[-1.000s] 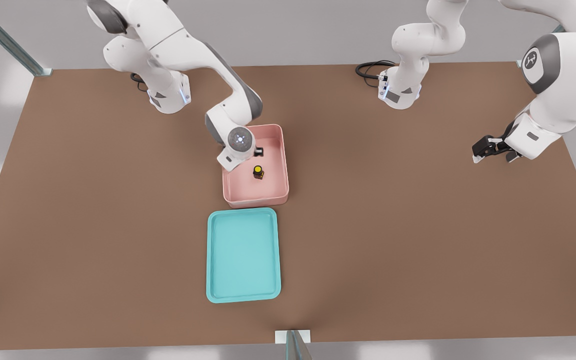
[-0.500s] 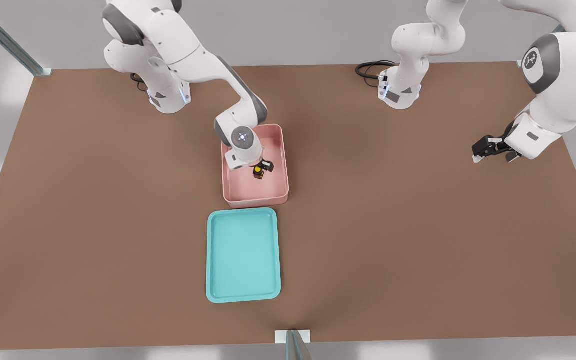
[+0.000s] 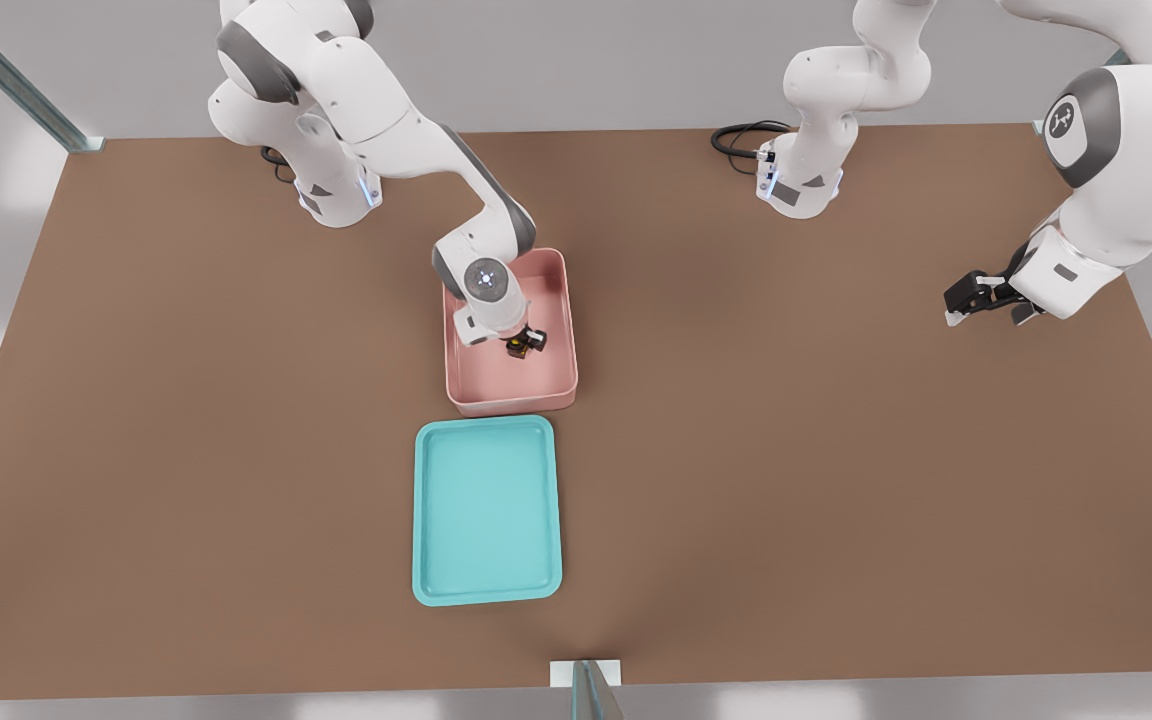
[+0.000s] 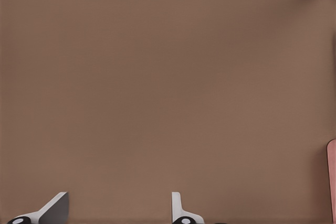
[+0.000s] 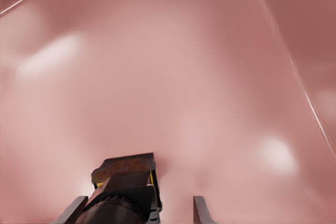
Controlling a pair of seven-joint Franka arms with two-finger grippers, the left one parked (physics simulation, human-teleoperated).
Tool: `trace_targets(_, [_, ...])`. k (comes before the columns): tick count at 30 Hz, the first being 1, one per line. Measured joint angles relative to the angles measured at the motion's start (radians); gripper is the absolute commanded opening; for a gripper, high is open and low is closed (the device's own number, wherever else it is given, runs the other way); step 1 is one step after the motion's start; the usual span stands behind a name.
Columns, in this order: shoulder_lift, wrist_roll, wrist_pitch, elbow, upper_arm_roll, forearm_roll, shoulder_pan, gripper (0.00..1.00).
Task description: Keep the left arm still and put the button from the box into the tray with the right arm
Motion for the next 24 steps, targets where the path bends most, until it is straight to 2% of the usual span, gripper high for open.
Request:
trace_targets(3, [0.000,-0.016,0.001,0.000,0.001,0.000,0.001,0.63])
trace_targets(5, [0.001,-0.026,0.001,0.001,0.001,0.000,0.001,0.58])
trace_targets(7, [0.001,-0.035,0.002,0.002,0.001,0.000,0.001,0.56])
trace_targets(8, [0.001,-0.040,0.002,0.003,0.001,0.000,0.001,0.52])
trace_targets(14, [-0.008,-0.069,0.004,0.006,0.000,0.003,-0.001,0.52])
trace_targets(19, [-0.118,-0.129,-0.060,0.023,-0.004,0.006,-0.061,0.52])
trace_targets(21, [-0.131,-0.165,-0.121,0.138,-0.005,0.007,-0.130,0.52])
trace_targets(24, [-0.010,-0.213,-0.233,0.482,-0.006,0.005,-0.224,0.52])
